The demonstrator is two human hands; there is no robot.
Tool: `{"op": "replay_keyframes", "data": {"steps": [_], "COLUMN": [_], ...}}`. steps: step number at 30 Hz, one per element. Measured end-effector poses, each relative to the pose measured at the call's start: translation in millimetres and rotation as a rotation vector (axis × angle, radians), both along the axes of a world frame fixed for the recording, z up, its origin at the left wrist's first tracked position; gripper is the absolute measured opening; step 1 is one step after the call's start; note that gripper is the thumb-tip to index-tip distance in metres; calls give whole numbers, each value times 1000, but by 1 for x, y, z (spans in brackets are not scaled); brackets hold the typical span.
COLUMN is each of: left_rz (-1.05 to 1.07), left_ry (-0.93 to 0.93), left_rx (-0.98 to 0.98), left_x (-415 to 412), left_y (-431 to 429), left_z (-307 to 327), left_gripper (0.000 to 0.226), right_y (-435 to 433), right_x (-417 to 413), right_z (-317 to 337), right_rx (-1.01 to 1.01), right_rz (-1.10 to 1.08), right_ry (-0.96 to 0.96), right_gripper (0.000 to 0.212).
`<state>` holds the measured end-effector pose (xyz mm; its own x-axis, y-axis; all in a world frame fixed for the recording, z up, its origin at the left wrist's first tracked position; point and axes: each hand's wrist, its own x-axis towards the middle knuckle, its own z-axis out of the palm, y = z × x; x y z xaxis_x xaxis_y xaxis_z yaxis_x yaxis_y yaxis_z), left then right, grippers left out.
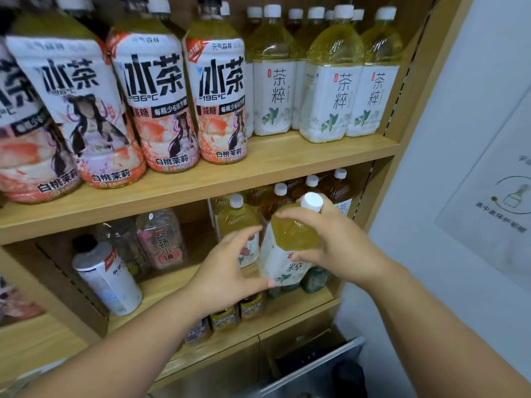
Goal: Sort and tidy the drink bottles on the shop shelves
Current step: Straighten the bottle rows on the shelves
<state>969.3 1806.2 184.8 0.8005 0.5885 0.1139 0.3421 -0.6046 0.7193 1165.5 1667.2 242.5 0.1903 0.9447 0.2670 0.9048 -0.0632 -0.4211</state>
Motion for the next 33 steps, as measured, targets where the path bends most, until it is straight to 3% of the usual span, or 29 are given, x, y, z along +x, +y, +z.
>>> {"op": "replay_keyframes", "data": {"steps": [5, 8, 16, 24, 33], "left_rz": [-14, -17, 22, 56, 232], "left_ry": [-199, -249, -344, -433, -387], "left_rx": [155, 268, 316, 245, 353], "left_x": [18, 26, 56, 78, 107], "left_y": [-12, -15, -2, 14, 35], "left_z": [70, 112, 160, 168, 147], "left_gripper": [90, 98, 104, 100, 96], "right_y": [-17, -21, 10, 43, 83], "right_x": [4, 8, 32, 49, 60], "right_z": [93, 137, 201, 227, 174], "right_rx": [83, 107, 168, 197, 337], "right_rz": [68, 98, 112, 132, 36], "right_ry": [9, -46, -140, -191, -14], "right_gripper": [78, 78, 75, 69, 70]}}
